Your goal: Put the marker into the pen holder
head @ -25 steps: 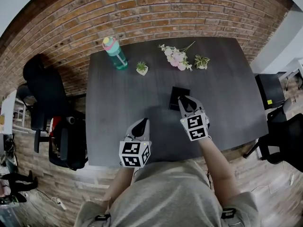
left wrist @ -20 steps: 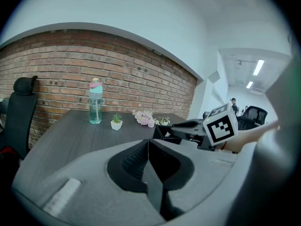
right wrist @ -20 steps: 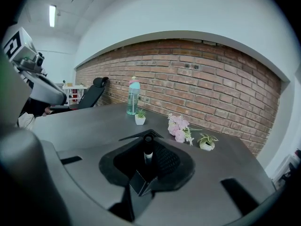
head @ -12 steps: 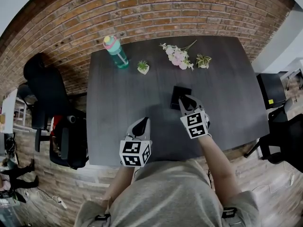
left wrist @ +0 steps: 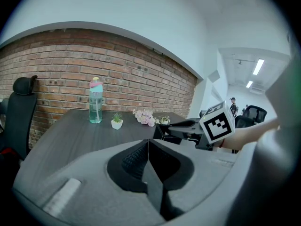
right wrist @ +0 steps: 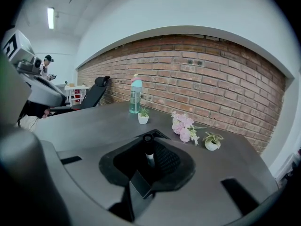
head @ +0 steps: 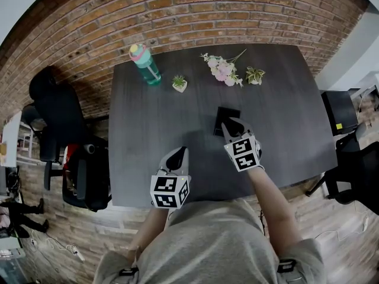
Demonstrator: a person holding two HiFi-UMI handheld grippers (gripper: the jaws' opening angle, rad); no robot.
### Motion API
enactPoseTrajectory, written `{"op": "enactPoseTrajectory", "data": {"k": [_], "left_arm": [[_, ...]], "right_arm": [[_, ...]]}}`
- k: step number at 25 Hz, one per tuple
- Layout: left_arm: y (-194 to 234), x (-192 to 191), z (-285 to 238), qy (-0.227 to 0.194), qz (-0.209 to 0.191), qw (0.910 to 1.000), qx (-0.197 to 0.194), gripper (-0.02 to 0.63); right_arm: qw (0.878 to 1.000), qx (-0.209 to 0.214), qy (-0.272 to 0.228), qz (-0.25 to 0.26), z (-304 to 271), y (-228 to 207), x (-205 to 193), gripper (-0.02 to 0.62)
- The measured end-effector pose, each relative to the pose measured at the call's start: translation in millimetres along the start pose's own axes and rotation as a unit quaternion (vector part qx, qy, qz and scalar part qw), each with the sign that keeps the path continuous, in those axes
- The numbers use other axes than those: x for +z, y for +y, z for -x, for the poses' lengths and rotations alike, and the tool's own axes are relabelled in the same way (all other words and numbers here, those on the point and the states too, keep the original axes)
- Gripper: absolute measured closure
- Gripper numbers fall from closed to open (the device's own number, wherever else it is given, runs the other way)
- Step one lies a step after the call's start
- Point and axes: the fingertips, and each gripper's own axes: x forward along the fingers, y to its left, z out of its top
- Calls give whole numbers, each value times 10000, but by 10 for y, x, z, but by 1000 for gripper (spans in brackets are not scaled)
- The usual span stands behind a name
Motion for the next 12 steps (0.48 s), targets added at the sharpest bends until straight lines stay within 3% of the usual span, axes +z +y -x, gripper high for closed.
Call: {"op": "enactPoseTrajectory", "data": {"k": [12], "left_arm": [[-1, -16, 58, 4, -9, 10000, -26, 588]], "right_arm": [[9990, 156, 56, -404, -5, 39, -24, 523]]}}
